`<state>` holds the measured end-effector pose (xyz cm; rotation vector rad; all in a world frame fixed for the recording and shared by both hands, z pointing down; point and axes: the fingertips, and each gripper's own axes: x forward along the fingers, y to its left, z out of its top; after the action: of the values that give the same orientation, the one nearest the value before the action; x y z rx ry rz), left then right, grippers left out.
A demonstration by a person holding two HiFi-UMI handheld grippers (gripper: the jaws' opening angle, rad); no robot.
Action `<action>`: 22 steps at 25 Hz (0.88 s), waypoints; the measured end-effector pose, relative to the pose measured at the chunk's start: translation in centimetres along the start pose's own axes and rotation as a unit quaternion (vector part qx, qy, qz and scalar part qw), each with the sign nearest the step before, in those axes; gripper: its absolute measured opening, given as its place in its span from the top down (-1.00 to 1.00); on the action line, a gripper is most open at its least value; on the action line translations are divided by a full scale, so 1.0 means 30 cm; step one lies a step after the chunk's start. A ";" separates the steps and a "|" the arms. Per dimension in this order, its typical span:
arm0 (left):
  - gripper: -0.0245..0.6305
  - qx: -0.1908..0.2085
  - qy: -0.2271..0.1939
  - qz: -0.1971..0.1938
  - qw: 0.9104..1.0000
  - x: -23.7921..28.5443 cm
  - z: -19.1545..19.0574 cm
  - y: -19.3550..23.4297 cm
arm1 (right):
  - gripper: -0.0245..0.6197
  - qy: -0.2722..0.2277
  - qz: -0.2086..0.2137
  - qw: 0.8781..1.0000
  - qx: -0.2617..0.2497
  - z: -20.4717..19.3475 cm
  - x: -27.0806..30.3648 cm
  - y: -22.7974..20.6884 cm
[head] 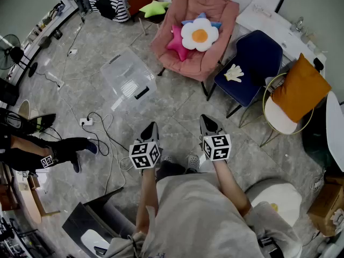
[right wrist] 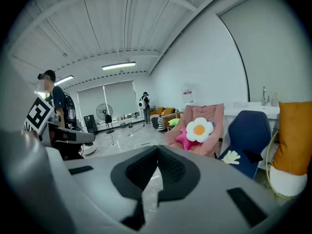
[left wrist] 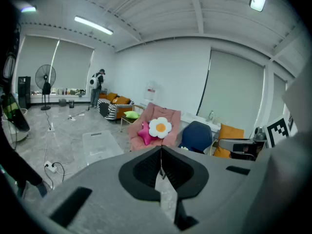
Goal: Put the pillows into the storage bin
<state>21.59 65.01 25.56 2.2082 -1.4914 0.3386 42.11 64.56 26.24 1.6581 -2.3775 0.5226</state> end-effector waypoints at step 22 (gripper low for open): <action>0.55 0.045 -0.034 -0.021 0.998 -0.022 0.124 -0.034 | 0.56 -0.044 0.067 0.995 0.052 0.068 0.055 -0.001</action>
<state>22.11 64.04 21.80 2.3408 -1.4886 0.3263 41.62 62.31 24.95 1.6009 -2.5797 0.6175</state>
